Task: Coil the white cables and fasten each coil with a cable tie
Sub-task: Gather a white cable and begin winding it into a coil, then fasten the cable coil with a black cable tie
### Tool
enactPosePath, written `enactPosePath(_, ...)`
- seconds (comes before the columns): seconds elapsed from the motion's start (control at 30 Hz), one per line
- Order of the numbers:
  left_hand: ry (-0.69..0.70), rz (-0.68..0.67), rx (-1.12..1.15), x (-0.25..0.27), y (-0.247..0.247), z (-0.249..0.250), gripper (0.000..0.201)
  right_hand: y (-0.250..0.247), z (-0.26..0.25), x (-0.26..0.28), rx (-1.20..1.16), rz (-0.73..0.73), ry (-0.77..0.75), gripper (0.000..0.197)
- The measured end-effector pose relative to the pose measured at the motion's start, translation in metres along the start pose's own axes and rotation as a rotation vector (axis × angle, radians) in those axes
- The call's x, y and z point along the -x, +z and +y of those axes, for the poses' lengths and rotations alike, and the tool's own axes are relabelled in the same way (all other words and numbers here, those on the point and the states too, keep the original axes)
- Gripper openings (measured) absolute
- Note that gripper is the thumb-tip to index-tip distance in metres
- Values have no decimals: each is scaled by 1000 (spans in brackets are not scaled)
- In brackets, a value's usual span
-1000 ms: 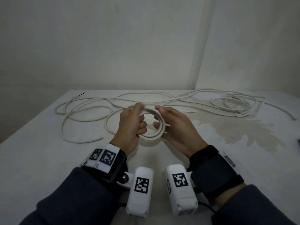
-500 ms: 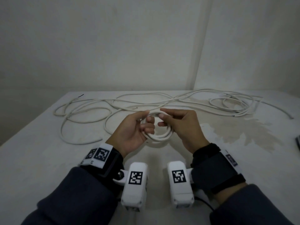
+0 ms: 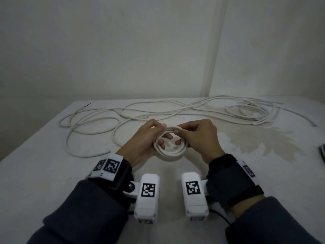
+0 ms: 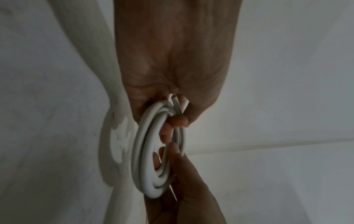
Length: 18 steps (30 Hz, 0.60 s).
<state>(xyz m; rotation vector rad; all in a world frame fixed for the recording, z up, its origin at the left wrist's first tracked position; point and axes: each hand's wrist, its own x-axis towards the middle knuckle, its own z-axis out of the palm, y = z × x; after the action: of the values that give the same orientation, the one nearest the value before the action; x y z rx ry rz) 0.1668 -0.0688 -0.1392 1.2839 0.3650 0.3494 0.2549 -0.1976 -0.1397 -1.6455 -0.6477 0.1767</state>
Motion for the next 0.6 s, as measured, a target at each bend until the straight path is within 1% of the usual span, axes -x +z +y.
enactPosePath(0.07, 27, 53, -75, -3, 1, 0, 19, 2, 0, 0, -49, 6, 38, 7)
enactPosePath(0.13, 19, 80, -126, -4, 3, -2, 16, 5, 0, 1, -93, -3, 70, 8)
enactPosePath(0.2, 8, 87, -162, -4, 3, -3, 23, 8, -1, 2, -121, -6, 86, 7)
enactPosePath(0.27, 22, 91, -181, -5, 4, -4, 25, 10, -3, 3, -156, 3, 107, 8)
enactPosePath(0.37, 35, 117, -134, -7, 7, -6, 22, 9, -3, 4, -220, 8, 164, 9)
enactPosePath(0.47, 47, 152, -76, -8, 12, -12, 22, 1, -3, 6, -253, -51, 227, 15)
enactPosePath(0.57, 69, 163, -77, -12, 24, -18, 27, -14, -2, 6, -242, -84, 263, 14)
enactPosePath(0.6, 78, 155, -76, -14, 33, -20, 30, -24, -1, 4, -224, -73, 273, 13)
